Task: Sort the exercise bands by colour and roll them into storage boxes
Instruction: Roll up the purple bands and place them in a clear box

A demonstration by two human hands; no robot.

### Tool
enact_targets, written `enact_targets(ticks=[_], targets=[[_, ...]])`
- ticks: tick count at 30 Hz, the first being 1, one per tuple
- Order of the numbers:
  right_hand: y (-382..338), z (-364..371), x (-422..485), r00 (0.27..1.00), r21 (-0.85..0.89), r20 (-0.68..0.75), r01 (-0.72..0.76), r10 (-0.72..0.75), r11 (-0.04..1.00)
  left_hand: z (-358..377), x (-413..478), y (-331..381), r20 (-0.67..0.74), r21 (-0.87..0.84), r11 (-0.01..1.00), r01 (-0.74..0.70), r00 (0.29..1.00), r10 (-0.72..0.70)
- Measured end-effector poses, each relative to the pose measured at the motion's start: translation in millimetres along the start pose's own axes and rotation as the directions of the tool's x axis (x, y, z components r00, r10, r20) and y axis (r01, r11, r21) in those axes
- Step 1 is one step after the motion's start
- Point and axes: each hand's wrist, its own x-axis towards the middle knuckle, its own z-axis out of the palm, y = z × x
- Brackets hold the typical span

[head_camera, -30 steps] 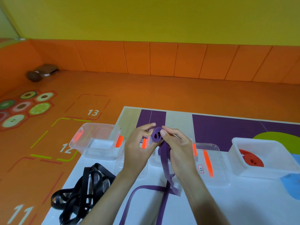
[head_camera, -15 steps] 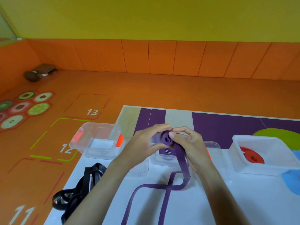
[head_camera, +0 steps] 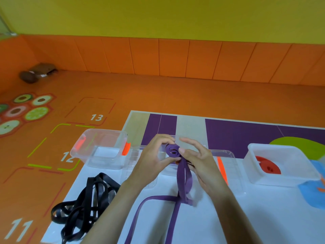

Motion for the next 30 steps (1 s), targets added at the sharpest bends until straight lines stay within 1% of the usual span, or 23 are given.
enact_targets(ticks=[2, 3, 6, 9, 10, 14, 16, 18, 19, 21, 23, 25, 26, 27, 28, 30], targets=[[-3.0, -0.5, -0.9, 0.999, 0.037, -0.026, 0.032, -0.031, 0.999, -1.8, 2.3, 4.1, 0.026, -0.033, 0.997, 0.063, 0.998, -0.062], [-3.4, -0.2, -2.1, 0.998, 0.025, -0.035, 0.060, -0.059, 0.998, -3.4, 4.7, 4.5, 0.023, -0.020, 0.998, 0.065, 0.998, -0.065], [-1.4, 5.4, -5.9, 0.993, 0.054, -0.043, 0.109, -0.107, 0.993, -4.9, 10.1, 5.1, -0.036, 0.050, 0.999, -0.016, 0.999, 0.018], [-1.3, 5.0, -2.4, 0.997, 0.097, -0.051, 0.064, -0.059, 0.993, -0.8, 10.8, 7.3, -0.040, 0.059, 0.998, -0.027, 0.999, 0.030], [-1.6, 2.0, -0.9, 0.997, 0.090, -0.055, 0.050, -0.046, 0.995, -0.9, 11.0, 7.0, -0.010, 0.065, 0.997, -0.036, 0.999, 0.037], [-5.0, -13.0, 3.7, 0.999, 0.020, -0.025, 0.030, -0.029, 0.999, -15.7, 17.5, 8.5, 0.204, 0.068, 0.997, -0.047, 0.978, 0.032], [-8.2, -16.9, 4.6, 0.999, 0.009, 0.007, 0.032, -0.032, 0.999, -20.4, 19.2, 9.6, 0.248, 0.077, 0.997, -0.029, 0.969, 0.009], [-10.7, -19.0, 6.4, 0.999, 0.029, 0.034, 0.039, -0.040, 0.999, -18.4, 19.1, 11.3, 0.217, 0.070, 0.997, -0.020, 0.976, 0.004], [-11.9, -17.8, 6.5, 0.998, 0.058, 0.038, 0.041, -0.043, 0.997, -16.0, 19.2, 12.0, 0.163, 0.080, 0.996, -0.036, 0.986, 0.022], [-12.6, -8.7, 4.3, 0.999, 0.150, 0.013, 0.041, -0.044, 0.988, -8.2, 18.6, 10.8, 0.011, 0.122, 0.989, -0.079, 0.997, 0.079], [-10.9, 6.0, 1.6, 0.998, 0.230, -0.047, 0.059, -0.049, 0.971, 3.6, 14.8, 10.3, -0.161, 0.133, 0.987, -0.087, 0.981, 0.108], [-10.1, 19.1, 0.1, 0.992, 0.286, -0.114, 0.081, -0.050, 0.955, 15.2, 8.8, 12.2, -0.292, 0.125, 0.991, -0.054, 0.952, 0.088], [-11.0, 22.5, -0.3, 0.989, 0.288, -0.139, 0.085, -0.046, 0.954, 18.5, 6.0, 12.9, -0.323, 0.106, 0.994, -0.034, 0.944, 0.067], [-12.1, 23.2, -0.2, 0.988, 0.277, -0.151, 0.082, -0.041, 0.957, 18.5, 4.7, 13.5, -0.320, 0.081, 0.996, -0.022, 0.946, 0.047], [-12.6, 21.3, 0.3, 0.988, 0.258, -0.150, 0.073, -0.035, 0.963, 14.9, 5.2, 13.2, -0.279, 0.072, 0.997, -0.019, 0.960, 0.039], [-13.4, 13.7, 1.3, 0.993, 0.209, -0.111, 0.051, -0.028, 0.977, 0.6, 8.1, 12.6, -0.097, 0.103, 0.994, -0.047, 0.994, 0.057]])
